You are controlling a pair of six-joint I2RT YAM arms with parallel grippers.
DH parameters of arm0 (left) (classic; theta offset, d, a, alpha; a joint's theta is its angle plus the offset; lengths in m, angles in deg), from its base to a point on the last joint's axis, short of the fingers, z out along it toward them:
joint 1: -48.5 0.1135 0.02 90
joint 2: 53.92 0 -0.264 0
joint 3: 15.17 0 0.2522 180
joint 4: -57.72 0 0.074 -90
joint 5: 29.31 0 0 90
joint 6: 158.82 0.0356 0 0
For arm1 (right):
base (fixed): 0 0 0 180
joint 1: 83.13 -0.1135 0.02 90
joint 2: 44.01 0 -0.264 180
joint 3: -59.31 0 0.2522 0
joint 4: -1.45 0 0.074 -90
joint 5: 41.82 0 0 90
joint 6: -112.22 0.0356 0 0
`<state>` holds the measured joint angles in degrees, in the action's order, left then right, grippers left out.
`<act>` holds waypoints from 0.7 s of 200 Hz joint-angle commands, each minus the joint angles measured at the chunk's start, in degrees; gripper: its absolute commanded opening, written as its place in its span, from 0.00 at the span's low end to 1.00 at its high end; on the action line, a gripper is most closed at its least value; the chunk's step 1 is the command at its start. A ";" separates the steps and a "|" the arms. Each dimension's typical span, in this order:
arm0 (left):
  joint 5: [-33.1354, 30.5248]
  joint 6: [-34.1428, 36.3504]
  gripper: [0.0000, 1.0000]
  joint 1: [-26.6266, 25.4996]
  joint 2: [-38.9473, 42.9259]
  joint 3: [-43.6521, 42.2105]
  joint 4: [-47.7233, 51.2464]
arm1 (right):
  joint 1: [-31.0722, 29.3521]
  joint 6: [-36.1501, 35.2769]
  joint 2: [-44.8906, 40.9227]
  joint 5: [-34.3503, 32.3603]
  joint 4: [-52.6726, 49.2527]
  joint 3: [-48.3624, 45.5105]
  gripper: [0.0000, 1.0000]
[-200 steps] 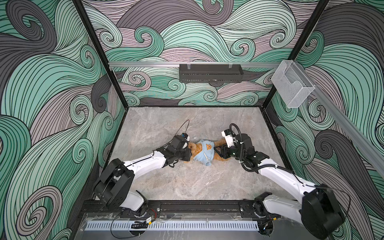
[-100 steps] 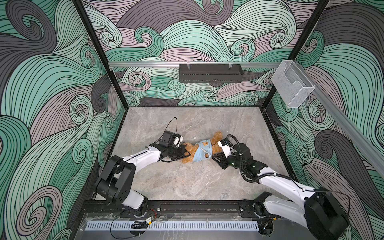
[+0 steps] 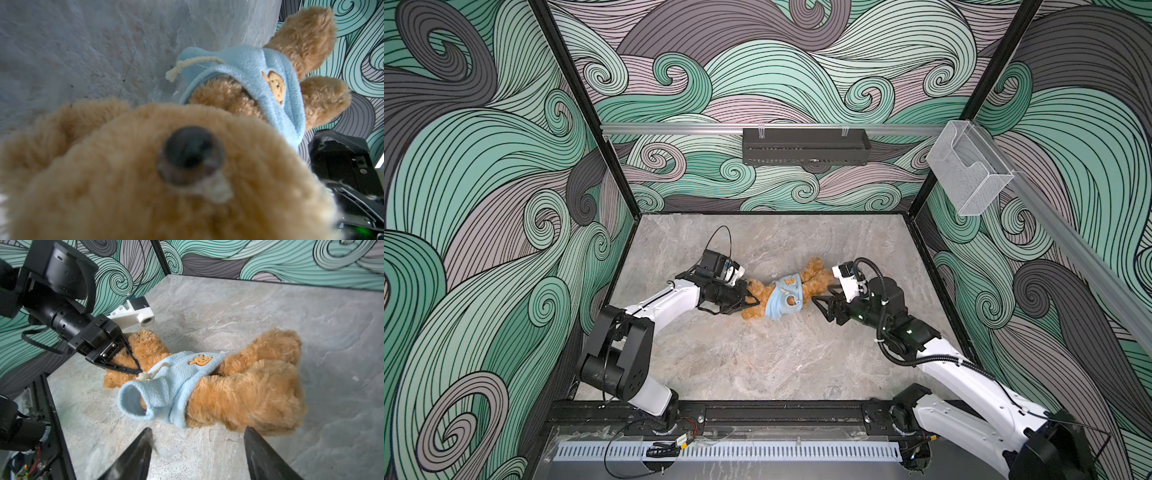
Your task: Dress the teddy bear
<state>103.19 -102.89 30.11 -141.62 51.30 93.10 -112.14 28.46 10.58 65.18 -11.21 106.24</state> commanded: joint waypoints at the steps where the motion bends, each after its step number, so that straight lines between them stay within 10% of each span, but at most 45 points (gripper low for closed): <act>1: 3.23 3.10 0.00 2.77 3.14 3.66 8.55 | -0.16 -6.97 1.53 0.46 0.61 -0.30 0.82; 76: 15.36 7.56 0.00 8.20 2.29 12.85 25.28 | -0.79 -20.03 14.03 10.92 34.96 -8.56 0.87; 140: 14.85 12.79 0.00 7.35 0.49 14.86 31.32 | -3.43 -29.91 18.59 9.55 42.50 -8.69 0.86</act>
<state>115.32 -94.21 38.02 -140.01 63.34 120.10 -115.11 5.51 29.35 74.12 24.44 97.74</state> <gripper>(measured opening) 0.092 0.856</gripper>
